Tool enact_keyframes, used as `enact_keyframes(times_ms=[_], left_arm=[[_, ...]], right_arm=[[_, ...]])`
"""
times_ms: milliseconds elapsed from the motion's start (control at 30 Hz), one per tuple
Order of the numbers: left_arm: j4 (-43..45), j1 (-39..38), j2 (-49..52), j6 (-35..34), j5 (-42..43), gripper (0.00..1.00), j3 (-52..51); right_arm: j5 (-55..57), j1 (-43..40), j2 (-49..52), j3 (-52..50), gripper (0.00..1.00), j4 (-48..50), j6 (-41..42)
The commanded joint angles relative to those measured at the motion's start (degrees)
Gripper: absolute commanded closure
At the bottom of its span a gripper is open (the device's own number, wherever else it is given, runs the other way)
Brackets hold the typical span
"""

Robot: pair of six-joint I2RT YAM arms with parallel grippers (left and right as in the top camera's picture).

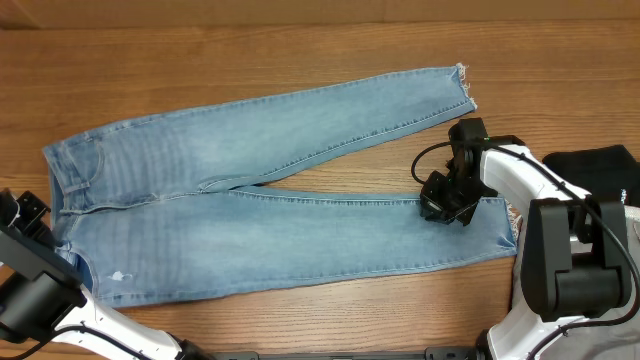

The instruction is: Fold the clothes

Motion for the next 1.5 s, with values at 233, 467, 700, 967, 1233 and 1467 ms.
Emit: enact_keyframes(times_ms=[233,467,700,967,1233,1467], left_arm=[[7.3,0.1,-1.1,0.7,6.4,0.44,1.7],[21.2,-6.8,-1.1,12.4,23.9,0.96,1.5],[30.6,-18.8,2.3,17.7,12.2,0.96,-0.3],[37.4,-22.8,14.9,15.5,7.3,0.96,-0.3],[55.1,-23.0,21.9,9.6,6.0,0.96,-0.3],[57.5,-24.5,22.4,4.4,9.3,0.93,6.6]], right_arm=[[9.1,-0.7,2.8,-1.8,0.59,0.2,0.3],[8.3,-0.7,-3.0,2.1,0.54,-1.5,-1.5],[0.5,-0.7,-19.3,10.0,0.51,-3.8,-1.6],[-5.1,-0.6,-28.6,10.5,0.51,-3.6,-1.6],[-5.1,-0.3,-28.7,10.5,0.52,-4.3,-1.6],[-2.8,1.9,-28.7,10.5,0.52,-5.1,-1.6]])
